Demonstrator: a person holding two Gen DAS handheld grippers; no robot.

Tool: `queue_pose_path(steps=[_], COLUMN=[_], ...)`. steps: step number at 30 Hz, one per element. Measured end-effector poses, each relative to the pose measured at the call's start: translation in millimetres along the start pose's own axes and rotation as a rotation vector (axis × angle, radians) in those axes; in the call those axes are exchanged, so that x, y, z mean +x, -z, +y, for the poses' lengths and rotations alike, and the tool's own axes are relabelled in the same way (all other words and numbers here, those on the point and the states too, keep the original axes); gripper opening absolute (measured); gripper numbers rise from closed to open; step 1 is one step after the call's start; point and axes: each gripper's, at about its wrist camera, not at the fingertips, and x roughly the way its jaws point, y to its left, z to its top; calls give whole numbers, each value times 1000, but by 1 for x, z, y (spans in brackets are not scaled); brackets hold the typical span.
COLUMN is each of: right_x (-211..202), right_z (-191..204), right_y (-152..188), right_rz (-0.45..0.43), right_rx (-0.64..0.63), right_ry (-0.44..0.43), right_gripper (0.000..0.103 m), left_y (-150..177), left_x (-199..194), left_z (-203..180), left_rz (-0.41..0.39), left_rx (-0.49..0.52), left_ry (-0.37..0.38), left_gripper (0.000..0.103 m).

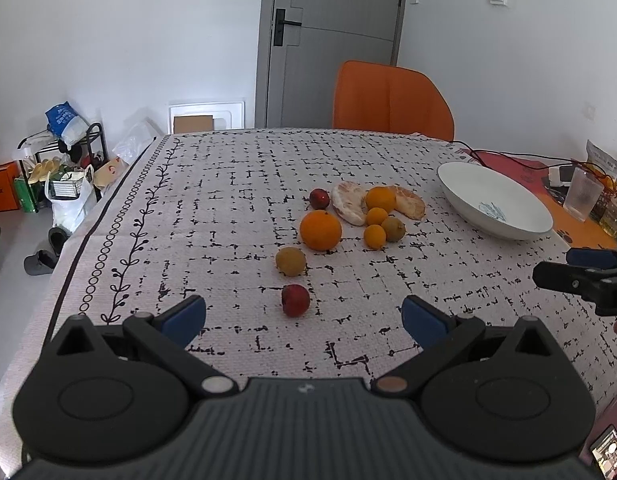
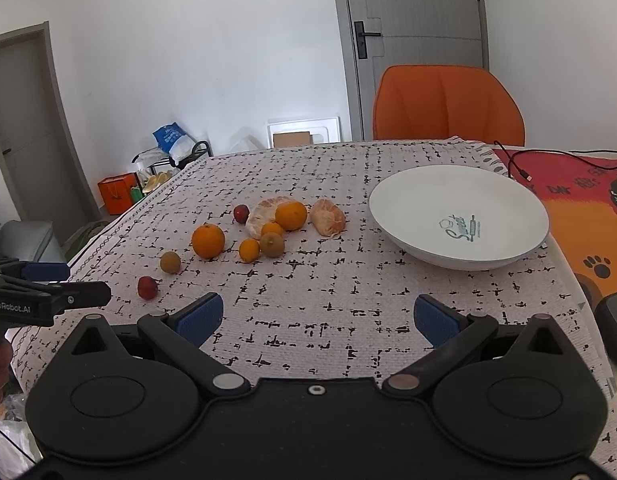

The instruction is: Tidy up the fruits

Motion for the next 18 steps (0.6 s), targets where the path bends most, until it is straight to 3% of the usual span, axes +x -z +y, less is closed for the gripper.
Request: queue_pose_path(steps=[12, 18], right_x=[15, 29], right_z=[-3, -4], right_y=[7, 6], right_rz=[-24, -14], right_rx=[30, 32], right_ry=[-69, -83], right_gripper=[103, 103], left_y=[7, 5], left_x=[19, 36], left_z=[5, 9], left_rz=[-31, -33], left_rx=[-20, -37], left_ry=[24, 5], left_gripper=[100, 83])
